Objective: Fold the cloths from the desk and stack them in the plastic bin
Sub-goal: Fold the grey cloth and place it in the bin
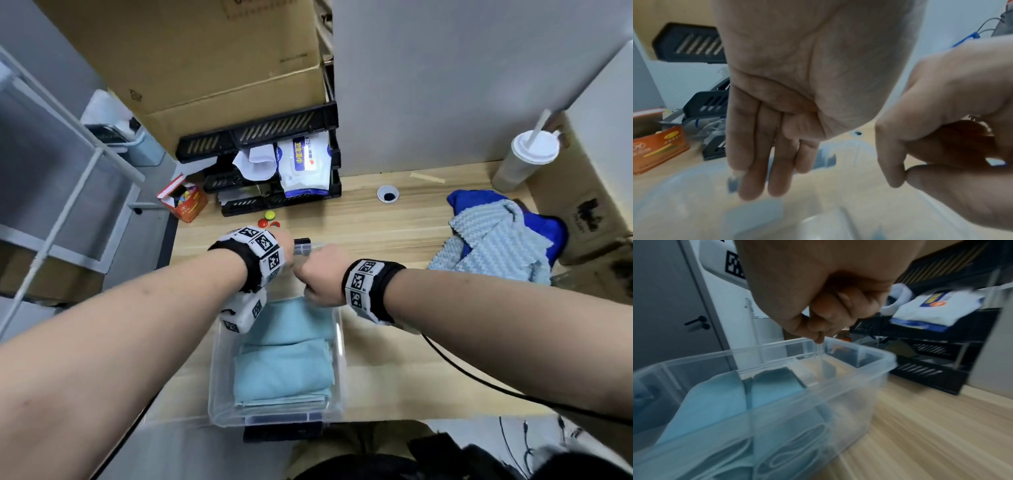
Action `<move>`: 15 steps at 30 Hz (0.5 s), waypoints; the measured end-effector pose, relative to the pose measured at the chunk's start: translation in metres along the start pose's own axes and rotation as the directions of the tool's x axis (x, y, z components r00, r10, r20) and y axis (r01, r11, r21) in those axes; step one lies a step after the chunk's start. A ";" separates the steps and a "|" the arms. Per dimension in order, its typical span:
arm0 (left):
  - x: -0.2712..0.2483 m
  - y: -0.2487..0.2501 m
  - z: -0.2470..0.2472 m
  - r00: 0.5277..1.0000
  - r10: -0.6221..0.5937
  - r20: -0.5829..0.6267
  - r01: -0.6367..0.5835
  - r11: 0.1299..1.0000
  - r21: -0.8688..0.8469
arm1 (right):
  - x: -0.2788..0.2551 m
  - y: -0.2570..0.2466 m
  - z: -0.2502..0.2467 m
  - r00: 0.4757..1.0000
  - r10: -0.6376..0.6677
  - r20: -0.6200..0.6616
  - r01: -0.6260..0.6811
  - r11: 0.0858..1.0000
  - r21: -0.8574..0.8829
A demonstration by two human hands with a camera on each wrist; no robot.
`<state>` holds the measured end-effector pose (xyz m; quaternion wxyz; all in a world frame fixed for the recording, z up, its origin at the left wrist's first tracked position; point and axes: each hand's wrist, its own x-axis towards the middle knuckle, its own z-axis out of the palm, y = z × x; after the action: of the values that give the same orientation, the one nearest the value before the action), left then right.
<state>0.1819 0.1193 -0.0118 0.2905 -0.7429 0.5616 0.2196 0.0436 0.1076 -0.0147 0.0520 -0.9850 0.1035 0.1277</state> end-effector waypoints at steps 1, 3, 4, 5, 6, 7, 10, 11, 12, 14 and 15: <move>-0.002 0.005 -0.013 1.000 -0.008 -0.030 0.008 1.000 -0.005 | -0.008 0.011 -0.002 0.998 0.041 -0.040 -0.040 0.999 0.030; -0.002 0.019 -0.039 0.993 -0.006 -0.118 -0.001 0.999 -0.053 | -0.026 0.036 -0.005 0.984 0.145 -0.102 -0.131 0.982 0.132; -0.002 0.031 -0.052 0.990 0.006 -0.140 -0.014 0.998 -0.062 | -0.036 0.053 -0.004 0.970 0.206 -0.128 -0.182 0.967 0.176; -0.001 0.042 -0.061 0.987 0.015 -0.157 -0.027 0.997 -0.079 | -0.045 0.067 -0.001 0.952 0.271 -0.145 -0.238 0.948 0.209; 0.002 0.054 -0.068 0.986 0.015 -0.164 -0.030 0.995 -0.092 | -0.055 0.084 0.004 0.929 0.335 -0.155 -0.293 0.925 0.243; 0.008 0.068 -0.073 0.983 0.027 -0.181 -0.048 0.993 -0.111 | -0.068 0.101 0.010 0.901 0.406 -0.152 -0.357 0.893 0.273; 0.026 0.115 -0.080 0.971 0.122 -0.205 -0.147 0.983 -0.111 | -0.108 0.151 0.041 0.807 0.589 -0.033 -0.556 0.778 0.293; 0.033 0.129 -0.078 0.968 0.155 -0.198 -0.178 0.979 -0.101 | -0.120 0.165 0.052 0.781 0.624 0.026 -0.607 0.748 0.268; 0.038 0.142 -0.076 0.968 0.180 -0.173 -0.197 0.976 -0.090 | -0.132 0.176 0.062 0.762 0.641 0.086 -0.641 0.731 0.235; 0.050 0.167 -0.066 0.970 0.212 -0.116 -0.222 0.972 -0.076 | -0.154 0.196 0.080 0.738 0.652 0.173 -0.674 0.726 0.136; 0.057 0.179 -0.060 0.970 0.227 -0.087 -0.232 0.971 -0.061 | -0.164 0.203 0.086 0.727 0.657 0.199 -0.680 0.729 0.077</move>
<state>0.0252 0.0026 -0.0383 0.2140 -0.6910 0.6468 0.2417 -0.1764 -0.0474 -0.0699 0.0813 -0.8614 0.4565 0.2075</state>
